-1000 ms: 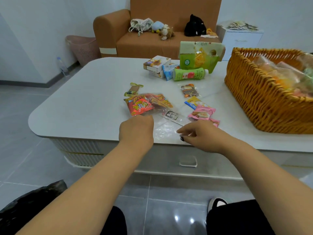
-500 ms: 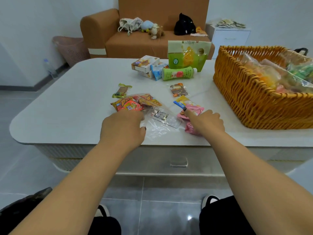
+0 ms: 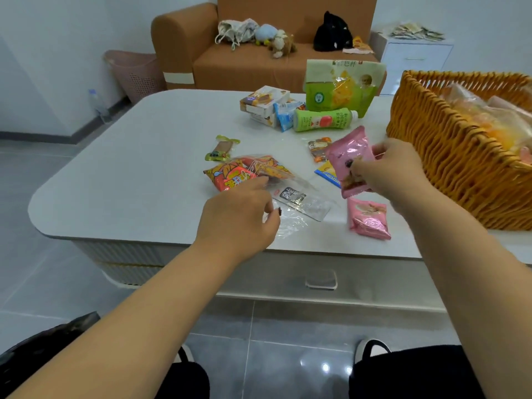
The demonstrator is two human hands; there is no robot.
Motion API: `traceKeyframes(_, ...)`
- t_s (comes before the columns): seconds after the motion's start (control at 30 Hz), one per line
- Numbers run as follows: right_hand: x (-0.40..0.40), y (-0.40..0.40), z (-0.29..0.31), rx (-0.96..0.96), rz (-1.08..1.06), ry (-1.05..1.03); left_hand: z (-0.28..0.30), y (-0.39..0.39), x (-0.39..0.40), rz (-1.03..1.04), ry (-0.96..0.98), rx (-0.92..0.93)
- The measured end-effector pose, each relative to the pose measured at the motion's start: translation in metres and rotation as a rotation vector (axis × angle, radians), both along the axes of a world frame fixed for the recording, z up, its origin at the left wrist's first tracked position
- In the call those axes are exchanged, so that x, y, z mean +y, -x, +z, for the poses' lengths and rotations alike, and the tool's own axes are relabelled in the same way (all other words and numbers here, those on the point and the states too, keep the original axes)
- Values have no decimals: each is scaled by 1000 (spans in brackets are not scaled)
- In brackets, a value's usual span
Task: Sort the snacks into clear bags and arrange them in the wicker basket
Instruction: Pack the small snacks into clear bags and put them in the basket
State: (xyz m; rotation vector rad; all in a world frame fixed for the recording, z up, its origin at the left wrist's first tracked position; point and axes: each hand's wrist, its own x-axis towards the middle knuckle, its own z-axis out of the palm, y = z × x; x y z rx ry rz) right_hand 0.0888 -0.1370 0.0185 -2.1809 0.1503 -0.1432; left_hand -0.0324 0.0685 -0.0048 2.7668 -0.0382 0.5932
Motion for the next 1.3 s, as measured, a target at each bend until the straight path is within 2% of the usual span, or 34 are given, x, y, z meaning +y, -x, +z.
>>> traceKeyframes(0.03,1,9,9,20,54,-62,0,-1,3,29,27,13)
traceKeyframes(0.1,-1,19,2,180,105,-80,-3,-4,7,56,30,6)
traceKeyframes(0.17,-5,12,-23,325,34,132,-2,-4,7,56,29,7)
traceKeyframes(0.23,-8,1,-44,335,-53,347,-2,-4,3,43,32,10)
traceKeyframes(0.37,-11,-10,-64,293,-104,305,-2,-4,1,38,16,21)
traceKeyframes(0.53,-11,-2,-58,197,-118,-30,-2,-3,5,55,41,33)
traceKeyframes(0.67,-17,-11,-55,272,-186,-243,-6,1,6,35,41,14)
traceKeyframes(0.8,-36,-13,-60,430,-166,-619,-12,4,15,-29,-70,-115)
traceKeyframes(0.87,-40,-5,-50,428,-147,-717,-13,2,25,16,-162,-157)
traceKeyframes(0.93,-34,11,-25,375,-127,-750,-12,0,34,80,-174,-167)
traceKeyframes(1.03,-23,46,14,250,18,-810,-1,7,34,163,39,-95)
traceKeyframes(1.1,-10,77,25,275,209,-832,12,27,20,121,281,-97)
traceKeyframes(1.17,5,102,19,359,313,-837,23,55,0,93,530,-126)
traceKeyframes(1.2,13,113,14,395,321,-841,25,69,-9,86,672,-77)
traceKeyframes(1.3,33,133,2,461,297,-872,19,97,-27,99,1076,220)
